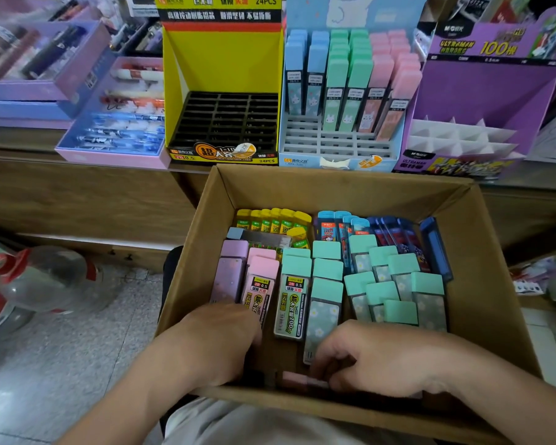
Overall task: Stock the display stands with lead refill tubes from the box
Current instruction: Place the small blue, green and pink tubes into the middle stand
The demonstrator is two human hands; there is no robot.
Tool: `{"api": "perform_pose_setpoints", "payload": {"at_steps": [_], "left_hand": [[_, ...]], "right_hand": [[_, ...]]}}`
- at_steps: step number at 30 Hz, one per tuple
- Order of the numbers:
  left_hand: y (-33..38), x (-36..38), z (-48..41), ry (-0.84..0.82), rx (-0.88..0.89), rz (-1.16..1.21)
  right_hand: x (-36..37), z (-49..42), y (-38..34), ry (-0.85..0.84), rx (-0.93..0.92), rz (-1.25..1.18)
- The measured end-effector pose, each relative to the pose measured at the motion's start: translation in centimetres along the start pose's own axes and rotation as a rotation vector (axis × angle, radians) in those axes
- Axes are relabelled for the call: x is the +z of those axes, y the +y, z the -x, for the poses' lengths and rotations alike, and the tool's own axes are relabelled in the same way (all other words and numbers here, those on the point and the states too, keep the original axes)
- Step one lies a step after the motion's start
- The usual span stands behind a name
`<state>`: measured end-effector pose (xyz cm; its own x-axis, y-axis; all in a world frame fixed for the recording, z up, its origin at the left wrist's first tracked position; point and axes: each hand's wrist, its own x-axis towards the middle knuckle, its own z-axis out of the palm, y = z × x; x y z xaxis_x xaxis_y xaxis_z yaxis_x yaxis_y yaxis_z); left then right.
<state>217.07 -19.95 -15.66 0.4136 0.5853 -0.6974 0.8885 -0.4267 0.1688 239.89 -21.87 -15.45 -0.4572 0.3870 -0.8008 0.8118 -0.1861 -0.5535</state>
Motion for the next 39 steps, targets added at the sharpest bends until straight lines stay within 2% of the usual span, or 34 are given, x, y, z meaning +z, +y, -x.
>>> {"api": "perform_pose_setpoints", "payload": {"at_steps": [6, 13, 18, 21, 24, 28, 34, 37, 39], "left_hand": [[-0.3, -0.2, 0.0, -0.017, 0.035, 0.042], [-1.3, -0.5, 0.6, -0.050, 0.103, 0.253], [-1.1, -0.8, 0.8, 0.044, 0.186, 0.434], [-0.8, -1.1, 0.6, 0.084, 0.243, 0.507], [-0.3, -1.0, 0.2, 0.173, 0.250, 0.556], [-0.1, -0.9, -0.2, 0.281, 0.205, 0.784], [0.3, -1.2, -0.2, 0.392, 0.176, 0.764], [0.2, -1.1, -0.2, 0.551, 0.125, 0.747], [-0.1, -0.7, -0.2, 0.693, 0.039, 0.831]], "right_hand": [[0.0, -0.1, 0.2, 0.041, 0.021, -0.084], [0.0, -0.7, 0.2, 0.156, 0.071, -0.259], [-0.2, -1.3, 0.1, 0.212, 0.023, -0.661], [-0.2, -1.3, 0.1, 0.174, -0.006, -0.799], [0.0, -1.3, -0.2, 0.145, -0.059, -0.774], [-0.1, -1.3, -0.1, 0.125, -0.086, -0.838], [0.2, -1.8, 0.0, 0.148, -0.107, -0.885], [-0.2, -1.9, 0.0, 0.230, -0.168, -0.972], [-0.5, -1.9, -0.1, 0.281, -0.201, -1.070]]}}
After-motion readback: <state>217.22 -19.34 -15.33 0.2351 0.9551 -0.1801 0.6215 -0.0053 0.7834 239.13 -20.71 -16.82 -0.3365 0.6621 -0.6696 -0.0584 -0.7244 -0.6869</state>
